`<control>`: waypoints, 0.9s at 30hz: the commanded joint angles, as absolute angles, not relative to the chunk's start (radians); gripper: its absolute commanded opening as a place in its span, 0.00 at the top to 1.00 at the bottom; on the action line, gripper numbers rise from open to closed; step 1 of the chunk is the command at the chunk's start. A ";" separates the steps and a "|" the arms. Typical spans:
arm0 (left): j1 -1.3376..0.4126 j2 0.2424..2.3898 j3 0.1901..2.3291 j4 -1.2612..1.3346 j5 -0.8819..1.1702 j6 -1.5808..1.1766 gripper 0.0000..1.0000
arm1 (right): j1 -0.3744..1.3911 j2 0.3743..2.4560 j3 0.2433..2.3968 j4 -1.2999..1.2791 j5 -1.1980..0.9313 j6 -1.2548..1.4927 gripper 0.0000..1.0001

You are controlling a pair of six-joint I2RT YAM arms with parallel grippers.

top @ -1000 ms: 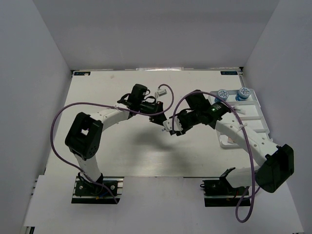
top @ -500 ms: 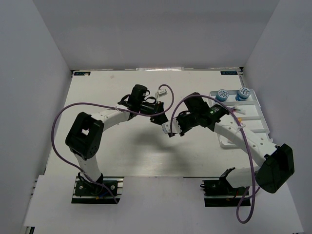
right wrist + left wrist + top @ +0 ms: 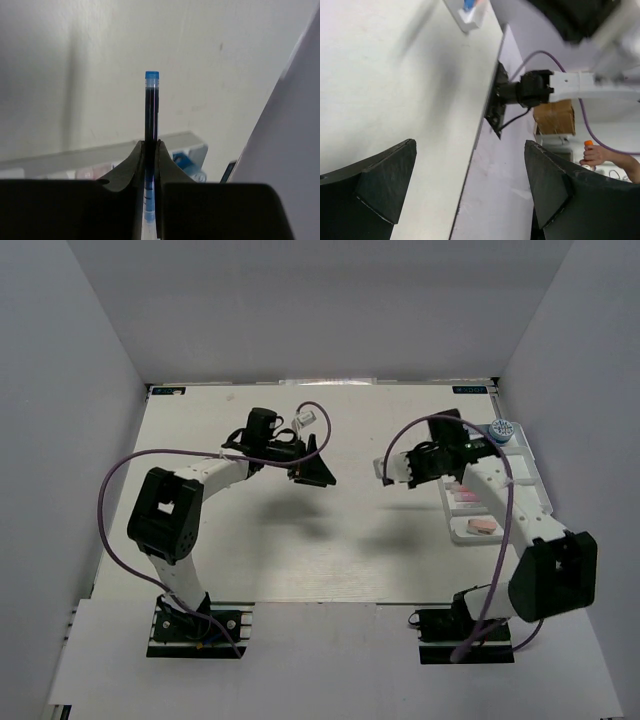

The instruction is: Sort the stationery into containers

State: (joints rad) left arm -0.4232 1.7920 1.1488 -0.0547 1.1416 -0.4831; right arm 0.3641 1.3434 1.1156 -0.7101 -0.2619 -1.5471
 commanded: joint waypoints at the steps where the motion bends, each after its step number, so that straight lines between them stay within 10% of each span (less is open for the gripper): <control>1: -0.408 1.776 1.166 -0.103 1.108 -0.430 0.02 | 0.204 1.445 1.202 -0.749 -0.216 -1.714 1.00; 10: -0.399 1.779 1.160 -0.127 1.092 -0.387 0.02 | -0.161 1.655 1.374 -0.805 -0.216 -1.934 1.00; 27: -0.399 1.816 1.183 -0.143 1.083 -0.370 0.02 | -0.216 1.759 1.353 -0.732 -0.225 -1.982 1.00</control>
